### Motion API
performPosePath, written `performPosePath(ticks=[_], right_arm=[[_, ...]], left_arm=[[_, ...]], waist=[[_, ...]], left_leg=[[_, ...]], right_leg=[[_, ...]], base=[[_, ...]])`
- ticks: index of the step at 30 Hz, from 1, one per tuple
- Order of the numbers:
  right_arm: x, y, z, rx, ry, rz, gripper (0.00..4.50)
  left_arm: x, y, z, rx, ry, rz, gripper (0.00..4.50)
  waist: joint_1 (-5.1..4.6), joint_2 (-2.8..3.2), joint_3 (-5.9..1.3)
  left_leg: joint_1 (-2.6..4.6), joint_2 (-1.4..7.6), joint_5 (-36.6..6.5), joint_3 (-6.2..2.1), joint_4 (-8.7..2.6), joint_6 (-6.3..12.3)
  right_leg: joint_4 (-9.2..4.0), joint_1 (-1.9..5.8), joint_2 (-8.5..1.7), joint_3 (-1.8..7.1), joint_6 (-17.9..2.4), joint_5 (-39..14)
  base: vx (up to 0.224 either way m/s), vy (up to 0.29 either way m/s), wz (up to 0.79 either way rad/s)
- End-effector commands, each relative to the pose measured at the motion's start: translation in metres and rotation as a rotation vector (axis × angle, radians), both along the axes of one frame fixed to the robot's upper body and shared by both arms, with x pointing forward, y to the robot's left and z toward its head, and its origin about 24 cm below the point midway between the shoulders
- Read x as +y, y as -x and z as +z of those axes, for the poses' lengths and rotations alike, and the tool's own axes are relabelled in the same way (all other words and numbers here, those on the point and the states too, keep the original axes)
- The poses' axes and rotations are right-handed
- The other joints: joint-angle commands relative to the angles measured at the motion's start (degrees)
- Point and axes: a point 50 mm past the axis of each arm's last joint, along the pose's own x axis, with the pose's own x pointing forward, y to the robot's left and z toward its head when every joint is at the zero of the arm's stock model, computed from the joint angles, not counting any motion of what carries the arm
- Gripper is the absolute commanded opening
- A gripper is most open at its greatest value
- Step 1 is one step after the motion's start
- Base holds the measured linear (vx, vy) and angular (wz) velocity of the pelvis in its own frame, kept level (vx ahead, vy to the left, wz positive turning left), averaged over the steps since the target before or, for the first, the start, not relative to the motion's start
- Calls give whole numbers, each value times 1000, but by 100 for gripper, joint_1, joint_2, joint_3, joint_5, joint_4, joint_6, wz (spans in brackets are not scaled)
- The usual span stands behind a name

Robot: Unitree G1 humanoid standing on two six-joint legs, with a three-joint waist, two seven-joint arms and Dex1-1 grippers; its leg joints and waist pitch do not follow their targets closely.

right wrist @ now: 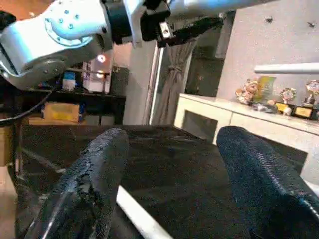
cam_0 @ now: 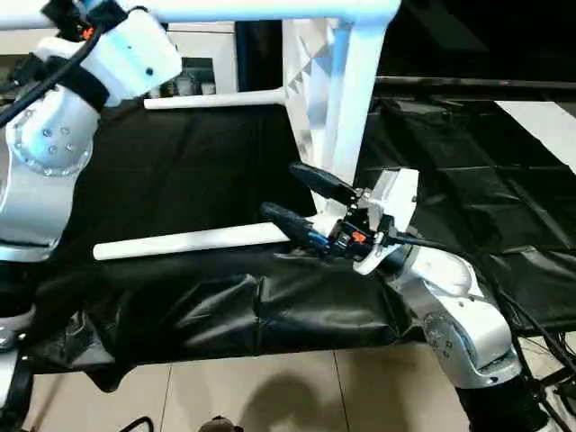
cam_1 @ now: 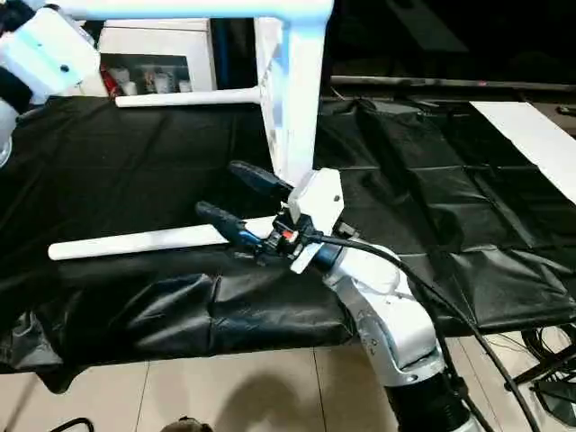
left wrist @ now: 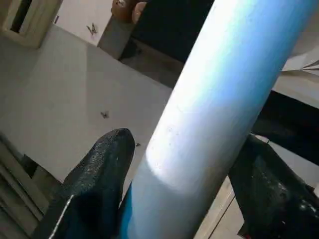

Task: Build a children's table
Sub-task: Flip table

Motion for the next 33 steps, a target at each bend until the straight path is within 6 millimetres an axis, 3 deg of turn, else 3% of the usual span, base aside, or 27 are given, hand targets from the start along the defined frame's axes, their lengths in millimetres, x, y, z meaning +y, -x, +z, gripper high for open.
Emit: performPosePath(ticks=[1, 5, 11, 12, 14, 24, 27, 33], right_arm=[[2, 2, 5, -15, -1, 24, 317], [3, 4, 4, -11, 2, 35, 317], [4, 5, 3, -7, 8, 36, 317], [4, 4, 3, -6, 8, 36, 317], [4, 5, 2, -4, 10, 38, 317], [5, 4, -1, 5, 19, 33, 317], [4, 3, -2, 6, 22, 30, 317], [1, 1, -6, 31, 21, 1, 317]], left_arm=[[3, -2, 2, 17, 9, 12, 300], [6, -6, 3, 33, 34, 35, 263], [4, -7, 8, 79, 87, 16, 246], [4, -7, 8, 86, 92, 15, 246], [4, -7, 8, 137, 132, 8, 245], [7, -7, 17, 297, 572, -11, 242], [11, -8, 15, 335, 736, -5, 242], [17, -6, 19, 315, 788, 12, 241]], waist=[[17, 139, -339], [27, 139, -337], [68, 136, -336], [88, 167, -339], [115, 150, -341], [212, 150, -340], [242, 177, -346], [250, 215, -356]], left_leg=[[241, 126, -2309, -101, -490, -504], [243, 125, -2330, -102, -491, -513], [244, 130, -2267, -96, -489, -508], [247, 129, -2261, -100, -485, -513], [245, 129, -2152, -90, -479, -489], [192, 102, -1559, -44, -434, -188], [175, 101, -1419, -35, -423, -136], [175, 94, -1442, -54, -415, -131]], right_leg=[[-397, 97, -196, 140, -765, -936], [-401, 90, -199, 143, -763, -967], [-401, 90, -208, 148, -784, -971], [-395, 86, -211, 148, -784, -967], [-387, 89, -212, 150, -821, -893], [-401, 128, -241, 154, -909, -988], [-404, 135, -243, 150, -926, -1031], [-421, 126, -229, 134, -915, -1061]], base=[[0, 0, 0], [0, 0, 0], [0, 0, 0], [0, 0, 0], [0, 0, 0], [0, 0, 0], [0, 0, 0], [0, 0, 0]])
